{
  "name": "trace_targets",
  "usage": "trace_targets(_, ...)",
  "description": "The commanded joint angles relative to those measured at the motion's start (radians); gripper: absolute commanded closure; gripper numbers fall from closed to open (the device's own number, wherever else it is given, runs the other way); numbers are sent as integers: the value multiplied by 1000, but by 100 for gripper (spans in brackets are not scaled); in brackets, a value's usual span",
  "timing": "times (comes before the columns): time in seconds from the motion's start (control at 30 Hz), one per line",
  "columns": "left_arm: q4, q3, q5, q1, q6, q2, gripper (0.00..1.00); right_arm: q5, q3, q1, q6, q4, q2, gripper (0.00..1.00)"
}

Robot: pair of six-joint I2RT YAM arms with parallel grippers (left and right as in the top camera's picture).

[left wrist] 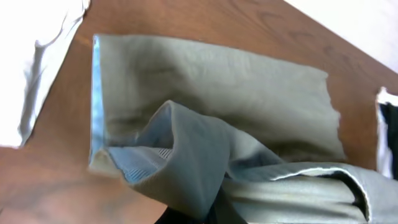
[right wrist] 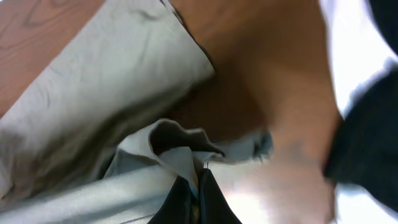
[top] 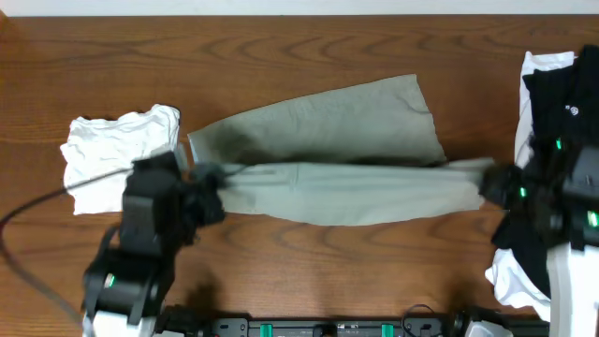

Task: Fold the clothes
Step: 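Lift the lower half and fold it upward over the top half with both grippers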

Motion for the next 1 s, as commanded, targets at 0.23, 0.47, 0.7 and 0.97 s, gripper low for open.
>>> trace_targets(0.23,240,16,-257,9,-8,346,94,13,20,87,-74,420,276,99)
trace_targets(0.47,476,16,-321,50,-8,485,94,15,20,159,-74,668,412,99)
trace_targets(0.7,665,16,-321,86,-8,607,94,51,20,216,-73,878,563,99)
trace_targets(0.97,808,16,-324,87,-7,697,94,68,20,241,-62,1074,660,99)
